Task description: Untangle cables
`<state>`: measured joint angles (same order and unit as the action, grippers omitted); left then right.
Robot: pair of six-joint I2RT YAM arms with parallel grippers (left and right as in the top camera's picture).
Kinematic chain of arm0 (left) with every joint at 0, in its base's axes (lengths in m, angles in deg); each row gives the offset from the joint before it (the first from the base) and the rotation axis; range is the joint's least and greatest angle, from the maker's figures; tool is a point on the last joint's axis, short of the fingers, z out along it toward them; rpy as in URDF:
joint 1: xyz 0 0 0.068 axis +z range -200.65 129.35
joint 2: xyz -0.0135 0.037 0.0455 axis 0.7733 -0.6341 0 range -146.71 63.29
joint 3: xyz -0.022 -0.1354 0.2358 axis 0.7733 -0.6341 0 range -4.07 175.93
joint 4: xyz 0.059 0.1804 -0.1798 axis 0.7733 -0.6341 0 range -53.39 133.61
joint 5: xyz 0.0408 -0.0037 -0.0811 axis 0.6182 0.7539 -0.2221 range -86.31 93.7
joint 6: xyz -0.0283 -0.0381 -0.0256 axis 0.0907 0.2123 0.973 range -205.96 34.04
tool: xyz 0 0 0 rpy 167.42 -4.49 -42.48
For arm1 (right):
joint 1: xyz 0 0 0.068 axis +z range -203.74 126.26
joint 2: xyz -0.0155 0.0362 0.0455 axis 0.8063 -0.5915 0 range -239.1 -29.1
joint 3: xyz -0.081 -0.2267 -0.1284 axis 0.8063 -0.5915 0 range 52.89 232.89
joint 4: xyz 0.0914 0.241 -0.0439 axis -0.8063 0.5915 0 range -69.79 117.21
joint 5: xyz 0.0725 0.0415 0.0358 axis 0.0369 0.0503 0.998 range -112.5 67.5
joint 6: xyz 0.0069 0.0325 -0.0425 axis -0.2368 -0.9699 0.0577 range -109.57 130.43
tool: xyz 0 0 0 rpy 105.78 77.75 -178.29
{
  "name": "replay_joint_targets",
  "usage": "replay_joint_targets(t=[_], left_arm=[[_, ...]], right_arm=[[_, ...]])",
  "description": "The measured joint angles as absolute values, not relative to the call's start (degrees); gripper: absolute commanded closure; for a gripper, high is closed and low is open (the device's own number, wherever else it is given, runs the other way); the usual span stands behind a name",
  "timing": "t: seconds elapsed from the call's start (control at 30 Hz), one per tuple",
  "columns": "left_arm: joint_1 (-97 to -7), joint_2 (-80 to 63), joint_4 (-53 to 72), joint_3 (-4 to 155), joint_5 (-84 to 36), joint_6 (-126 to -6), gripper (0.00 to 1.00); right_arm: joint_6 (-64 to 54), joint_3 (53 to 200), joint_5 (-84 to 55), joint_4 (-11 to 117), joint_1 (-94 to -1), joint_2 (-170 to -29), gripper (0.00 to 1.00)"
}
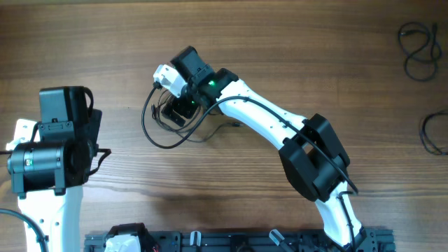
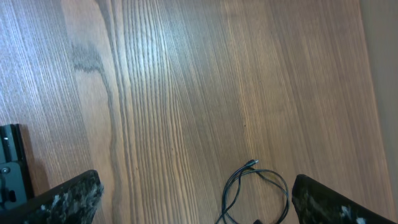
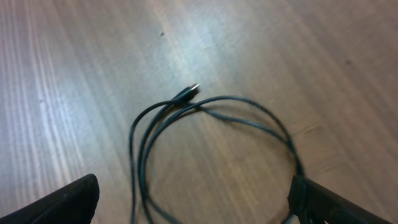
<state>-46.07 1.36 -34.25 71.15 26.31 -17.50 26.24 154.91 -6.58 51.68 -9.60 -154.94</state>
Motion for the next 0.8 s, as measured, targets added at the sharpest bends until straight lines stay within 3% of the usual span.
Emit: replay_joint_targets(t=[0.4, 0.43, 0.5, 0.7, 0.8], left_arm=[[-46.1, 1.4, -34.9, 71.2, 25.3, -17.5, 0.0], [-46.1, 1.4, -34.9, 71.2, 25.2, -17.5, 0.0], [-46.1, 1.4, -34.9, 71.2, 25.0, -17.5, 0.0], [-46.1, 1.4, -34.8, 71.2, 24.6, -17.5, 0.0], [-46.1, 1.4, -34.5, 71.2, 24.4, -17.5, 0.0]], right_arm=[[26.4, 154.9, -18.3, 43.0, -9.7, -163.7, 0.01], [26.4, 154.9, -18.7, 42.8, -9.7, -164.1, 0.05], [26.6, 154.9, -19.1, 41.9, -9.7, -165.0, 0.15], [26.9, 154.9, -19.7, 38.9, -9.9, -166.0, 0.8], [27.1, 154.9, -19.8, 38.8, -10.1, -166.2, 0.96]])
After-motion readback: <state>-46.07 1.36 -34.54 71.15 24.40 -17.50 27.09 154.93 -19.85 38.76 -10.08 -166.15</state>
